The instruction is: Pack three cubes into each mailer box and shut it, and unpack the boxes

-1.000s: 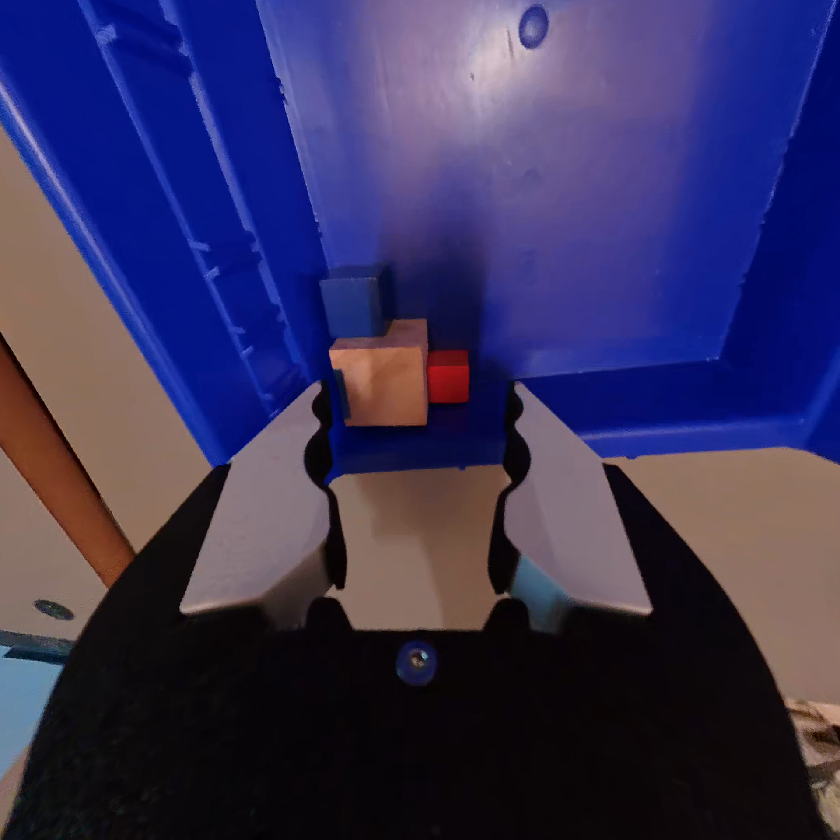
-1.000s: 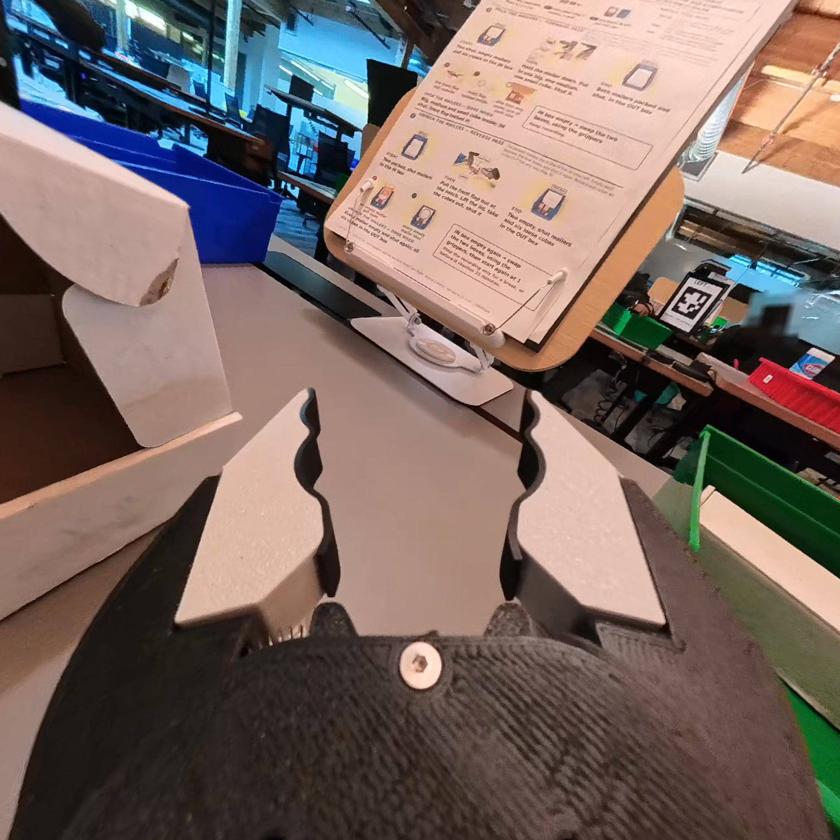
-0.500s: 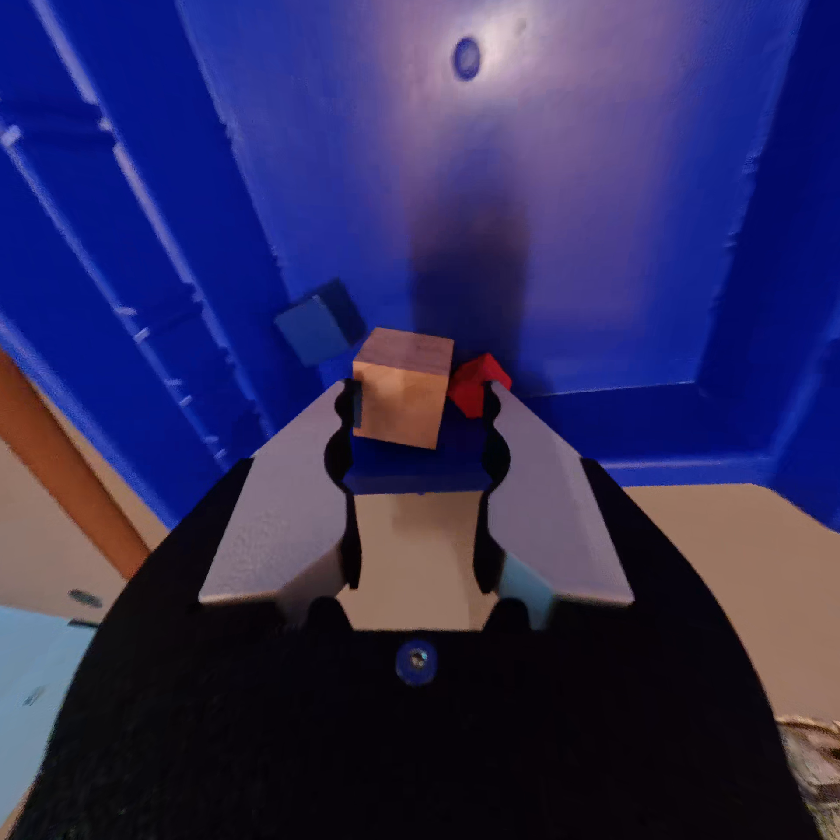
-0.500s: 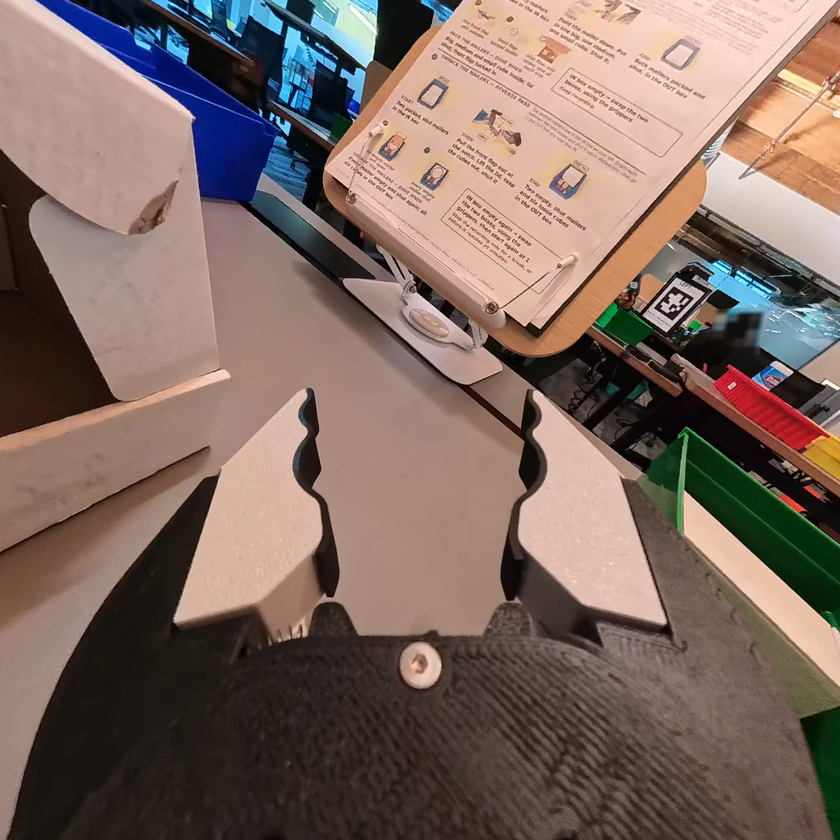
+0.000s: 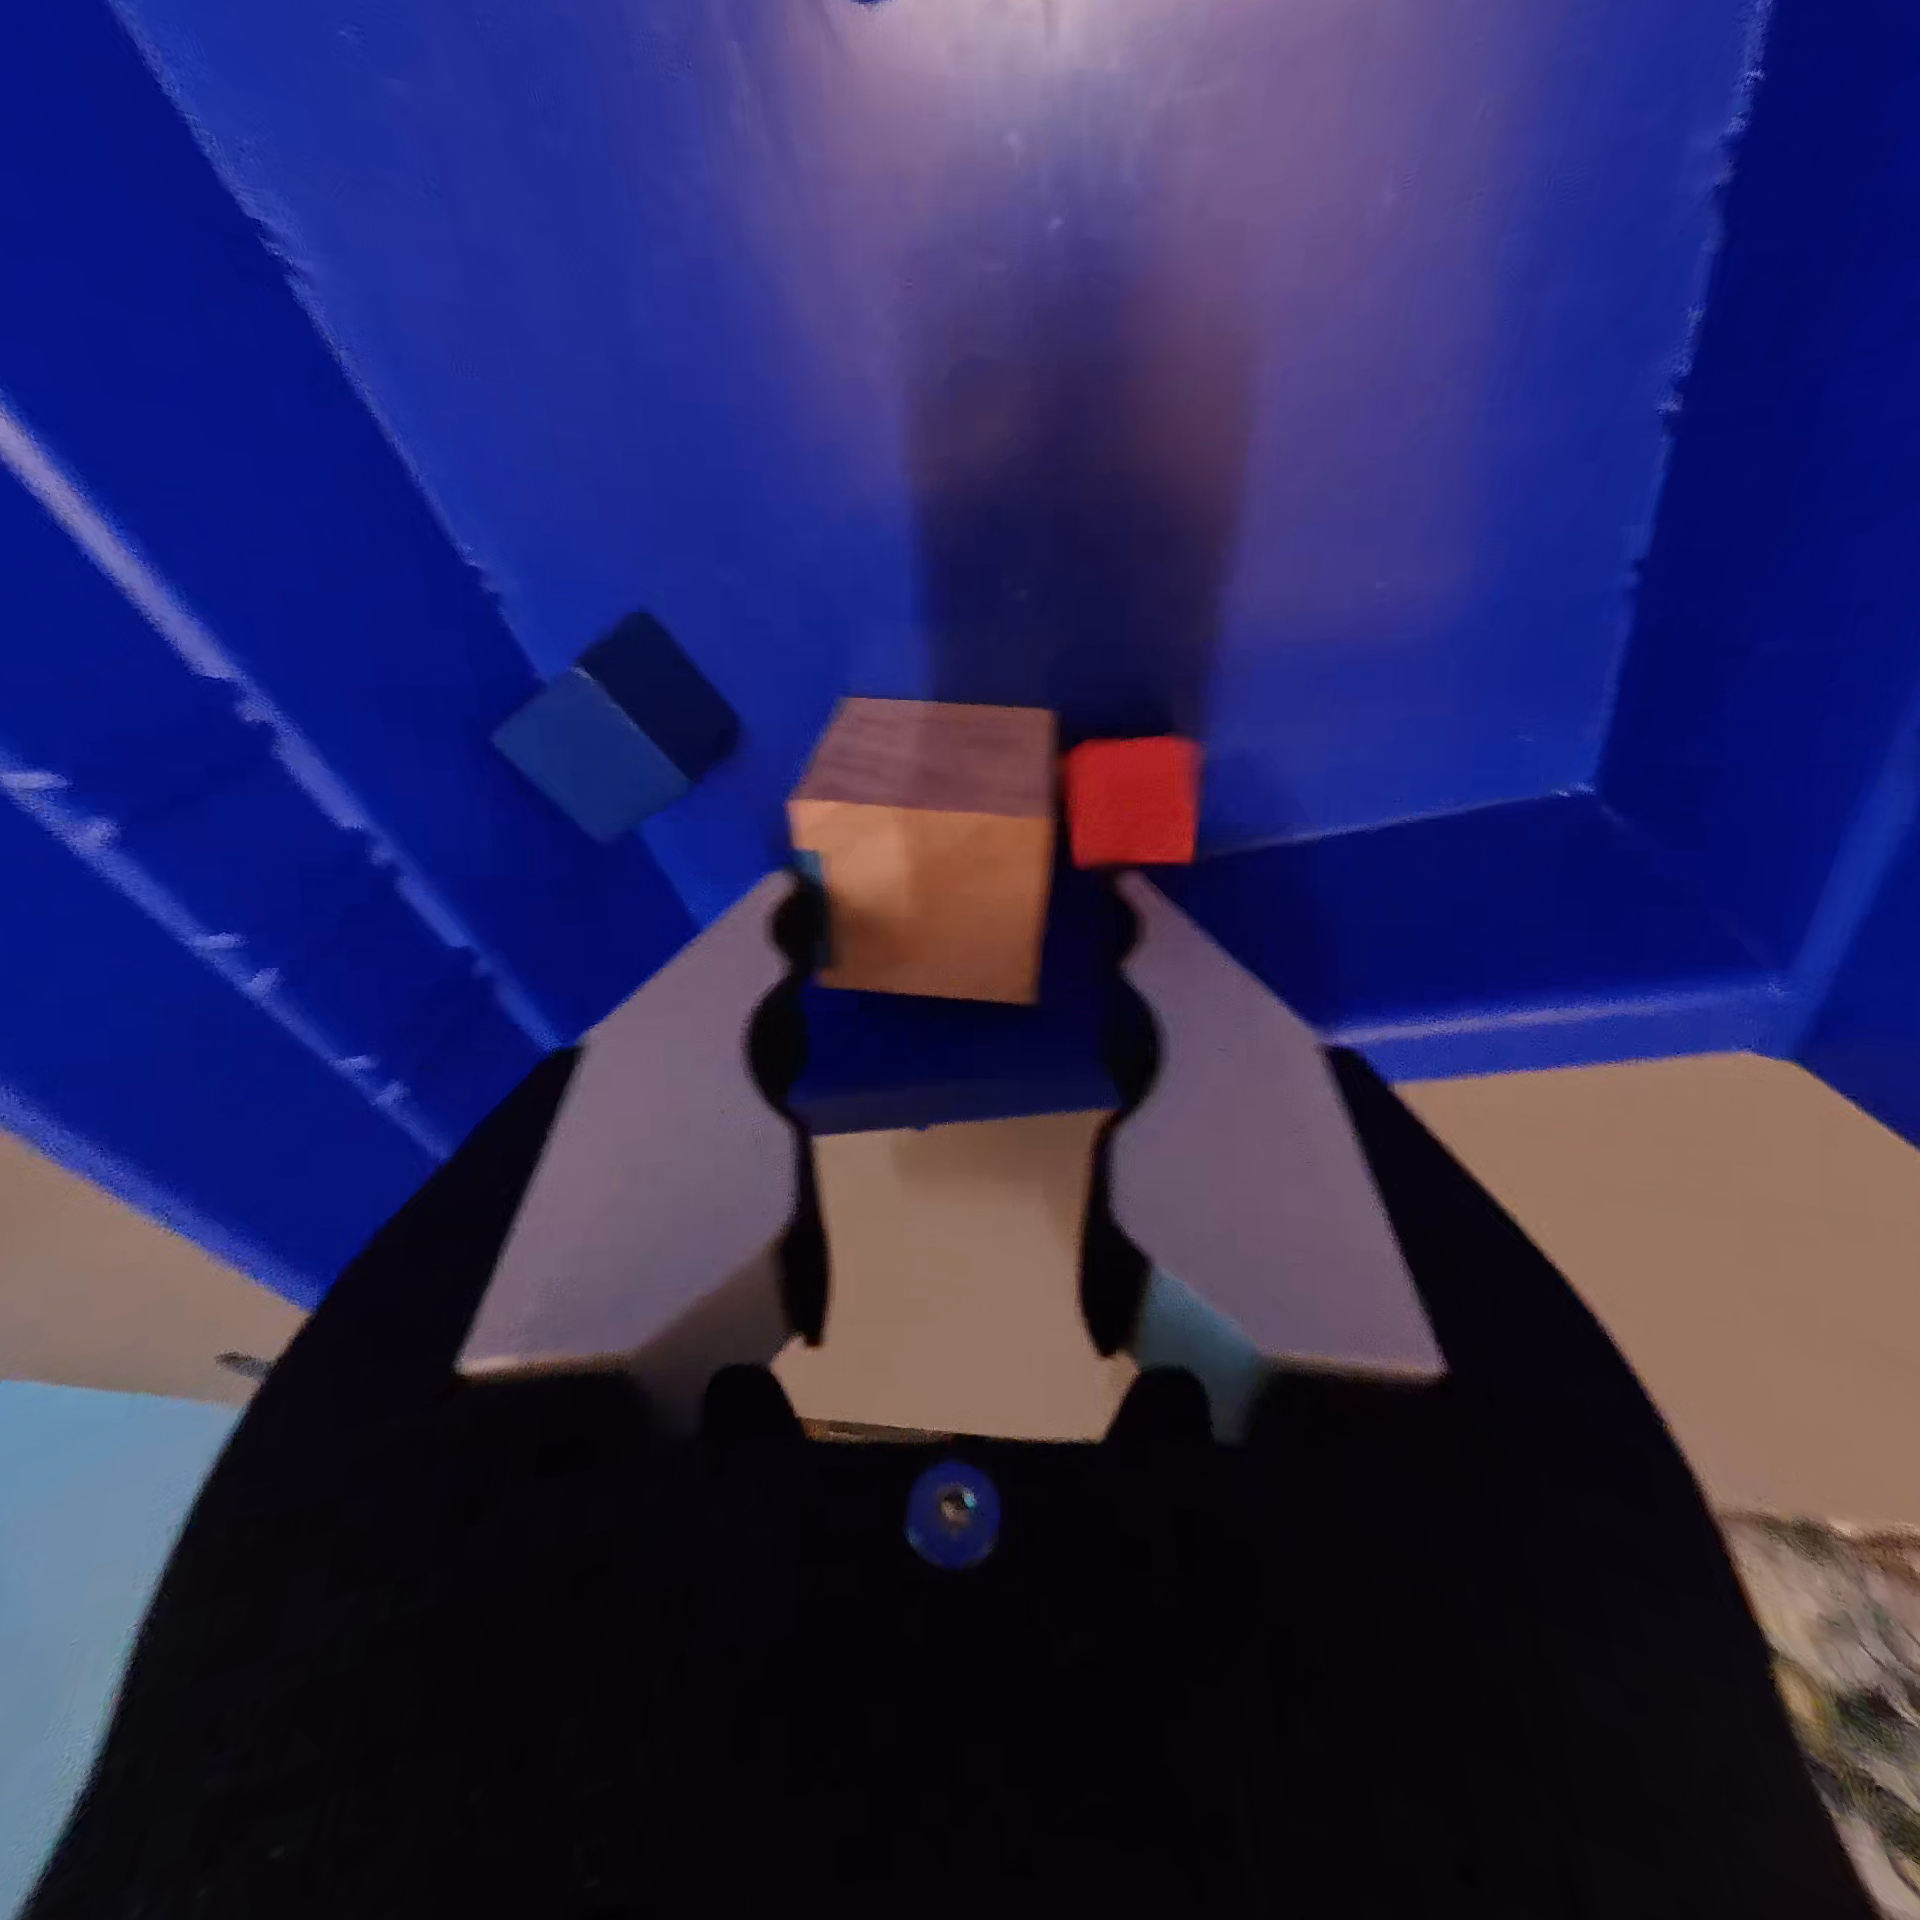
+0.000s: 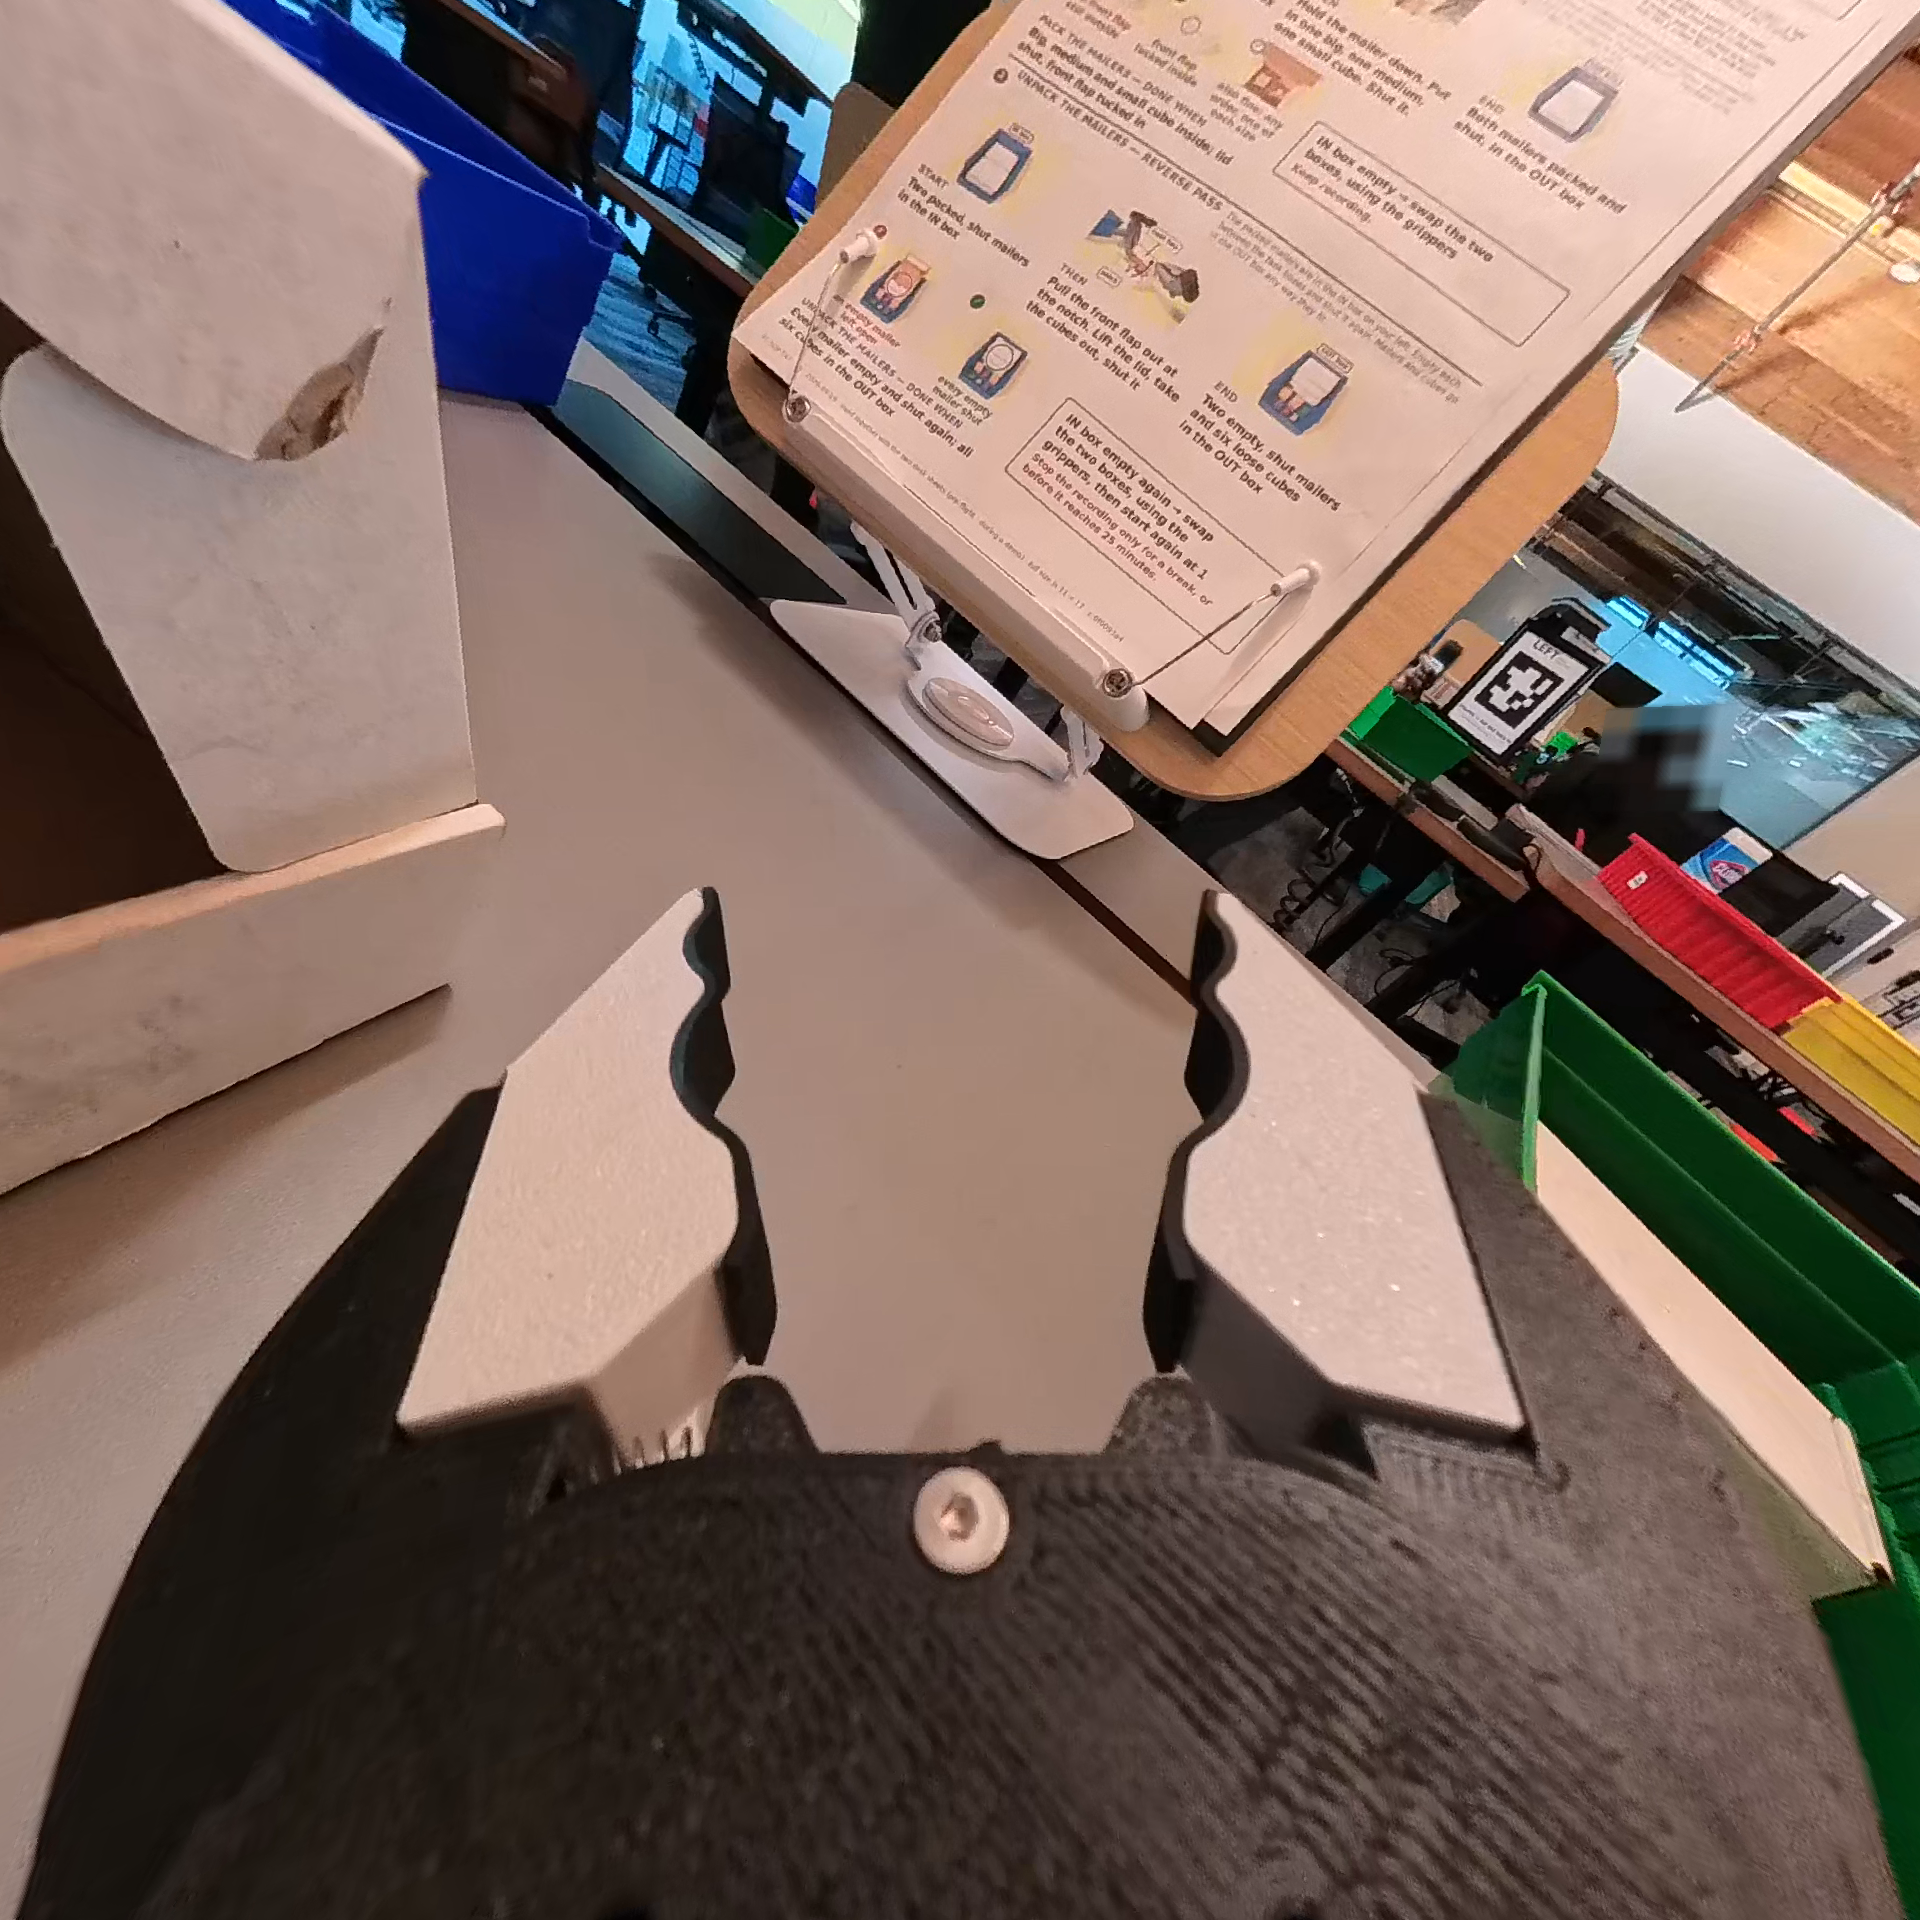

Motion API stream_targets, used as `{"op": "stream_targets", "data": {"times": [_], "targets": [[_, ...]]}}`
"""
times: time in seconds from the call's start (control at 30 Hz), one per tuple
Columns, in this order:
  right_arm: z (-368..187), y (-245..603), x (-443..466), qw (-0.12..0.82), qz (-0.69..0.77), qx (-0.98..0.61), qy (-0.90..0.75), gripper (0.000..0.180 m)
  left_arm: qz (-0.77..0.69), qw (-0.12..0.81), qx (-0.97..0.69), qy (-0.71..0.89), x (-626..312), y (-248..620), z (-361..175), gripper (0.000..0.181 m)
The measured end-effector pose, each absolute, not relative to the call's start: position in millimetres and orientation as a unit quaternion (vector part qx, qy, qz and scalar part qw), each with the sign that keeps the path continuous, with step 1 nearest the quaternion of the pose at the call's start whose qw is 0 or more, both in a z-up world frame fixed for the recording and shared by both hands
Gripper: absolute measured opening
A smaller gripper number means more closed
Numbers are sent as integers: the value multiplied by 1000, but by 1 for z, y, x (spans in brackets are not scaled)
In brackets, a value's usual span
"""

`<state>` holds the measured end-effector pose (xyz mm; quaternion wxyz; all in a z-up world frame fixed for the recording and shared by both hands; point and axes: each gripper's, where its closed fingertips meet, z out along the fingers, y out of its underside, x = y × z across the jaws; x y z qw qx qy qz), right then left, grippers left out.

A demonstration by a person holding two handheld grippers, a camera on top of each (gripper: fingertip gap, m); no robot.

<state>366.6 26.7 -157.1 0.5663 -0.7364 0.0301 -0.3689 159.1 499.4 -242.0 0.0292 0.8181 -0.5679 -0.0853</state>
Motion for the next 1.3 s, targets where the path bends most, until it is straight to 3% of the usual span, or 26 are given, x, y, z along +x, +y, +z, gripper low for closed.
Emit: {"op": "stream_targets", "data": {"times": [0.03, 0.3, 0.43, 0.67, 0.8, 1.03, 1.3], "targets": [[-157, 27, 366, 564, -371, -737, 28, 89, -92, 16, 815, -571, 160, 504, -242, 41], [-163, 27, 369, 557, -373, -741, 28, 89, -15, -57, 828, -557, 191, 514, -228, 41], [-162, 26, 370, 560, -374, -739, 32, 88, 44, -77, 813, -576, 206, 503, -189, 41], [-160, 23, 374, 554, -384, -737, 42, 88, 236, -106, 612, -747, 203, 362, -46, 42], [-160, 18, 378, 553, -389, -735, 56, 87, 275, -123, 466, -832, 151, 243, -6, 42], [-152, 18, 374, 575, -371, -727, 59, 89, 313, -217, 390, -839, 132, 91, -74, 41], [-122, 29, 328, 702, -226, -675, 11, 89, 270, -336, 519, -738, 215, 114, -184, 41]]}}
